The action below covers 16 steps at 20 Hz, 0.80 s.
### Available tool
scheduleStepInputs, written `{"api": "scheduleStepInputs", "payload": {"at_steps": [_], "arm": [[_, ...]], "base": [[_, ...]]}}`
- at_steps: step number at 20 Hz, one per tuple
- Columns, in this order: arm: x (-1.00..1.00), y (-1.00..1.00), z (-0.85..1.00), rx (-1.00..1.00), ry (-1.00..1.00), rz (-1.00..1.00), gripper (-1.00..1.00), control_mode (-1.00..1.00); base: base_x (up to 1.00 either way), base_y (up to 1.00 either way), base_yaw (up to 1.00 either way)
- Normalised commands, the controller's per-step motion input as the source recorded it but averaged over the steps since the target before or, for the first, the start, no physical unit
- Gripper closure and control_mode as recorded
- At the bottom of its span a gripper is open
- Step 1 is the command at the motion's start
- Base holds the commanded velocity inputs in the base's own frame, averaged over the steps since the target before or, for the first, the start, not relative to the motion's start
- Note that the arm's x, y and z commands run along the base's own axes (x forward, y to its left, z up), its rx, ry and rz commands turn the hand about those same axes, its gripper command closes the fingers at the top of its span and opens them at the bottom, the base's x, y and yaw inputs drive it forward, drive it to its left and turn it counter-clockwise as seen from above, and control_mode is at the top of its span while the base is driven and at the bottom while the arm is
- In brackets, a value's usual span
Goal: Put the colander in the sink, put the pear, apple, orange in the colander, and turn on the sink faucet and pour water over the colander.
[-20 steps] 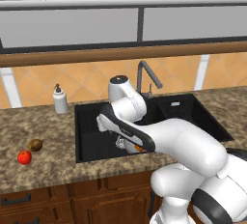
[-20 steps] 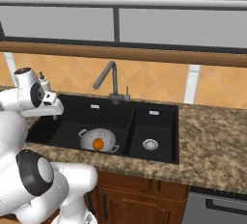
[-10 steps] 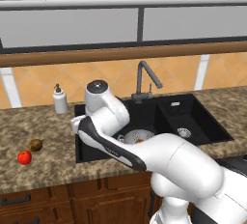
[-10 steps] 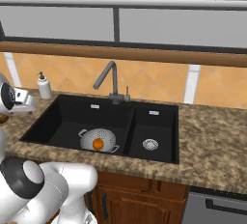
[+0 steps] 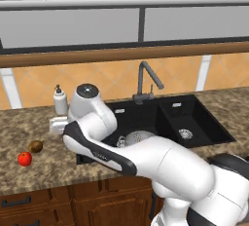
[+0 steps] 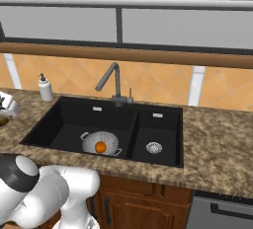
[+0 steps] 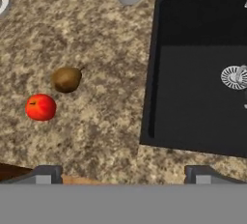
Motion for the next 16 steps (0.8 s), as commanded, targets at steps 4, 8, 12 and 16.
{"api": "scheduleStepInputs", "payload": {"at_steps": [4,8,12,16], "arm": [[0.04,0.56,-0.28,0.2,0.0,-0.12,-1.0,-1.0],[0.17,0.49,-0.15,0.25,0.05,-0.21,-1.0,-1.0],[0.26,0.51,-0.02,0.15,0.25,-0.28,-1.0,-1.0],[0.32,0.41,0.0,0.03,0.26,-0.2,-1.0,-1.0]], "base": [[0.0,0.0,0.0],[0.0,0.0,0.0],[0.0,0.0,0.0],[0.0,0.0,0.0]]}}
